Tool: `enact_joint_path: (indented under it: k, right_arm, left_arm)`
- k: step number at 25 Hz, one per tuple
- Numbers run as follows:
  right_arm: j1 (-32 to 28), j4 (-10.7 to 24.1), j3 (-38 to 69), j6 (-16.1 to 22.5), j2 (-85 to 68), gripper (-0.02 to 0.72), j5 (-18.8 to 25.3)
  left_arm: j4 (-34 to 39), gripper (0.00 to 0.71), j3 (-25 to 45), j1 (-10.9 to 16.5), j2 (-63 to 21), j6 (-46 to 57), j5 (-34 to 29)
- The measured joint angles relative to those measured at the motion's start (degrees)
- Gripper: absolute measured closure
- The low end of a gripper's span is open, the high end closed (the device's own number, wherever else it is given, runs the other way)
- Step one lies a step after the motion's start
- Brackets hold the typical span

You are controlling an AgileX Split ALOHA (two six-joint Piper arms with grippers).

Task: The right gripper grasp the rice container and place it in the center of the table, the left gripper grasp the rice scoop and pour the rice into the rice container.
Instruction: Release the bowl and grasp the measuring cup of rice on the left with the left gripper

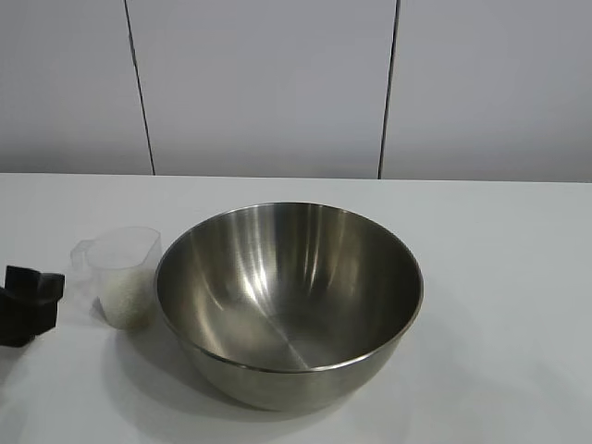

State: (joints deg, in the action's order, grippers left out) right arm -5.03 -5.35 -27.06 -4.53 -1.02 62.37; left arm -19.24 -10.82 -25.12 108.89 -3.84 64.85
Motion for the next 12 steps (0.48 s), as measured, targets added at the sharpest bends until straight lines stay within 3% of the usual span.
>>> enact_joint_path:
  k: [3, 7, 12]
  right_arm:
    - [0.0, 0.0, 0.0, 0.0, 0.0, 0.064, 0.0]
    - [0.0, 0.0, 0.0, 0.0, 0.0, 0.064, 0.0]
    - [0.0, -0.04, 0.0, 0.0, 0.0, 0.064, 0.0]
  left_arm:
    - [3.11, 0.137, -0.21, 3.6, 2.76, 0.07, 0.34]
    - [12.36, 0.137, -2.72, 9.02, 6.85, -1.07, 0.74]
    - [16.43, 0.137, -6.03, 13.04, 9.81, -1.75, 1.12]
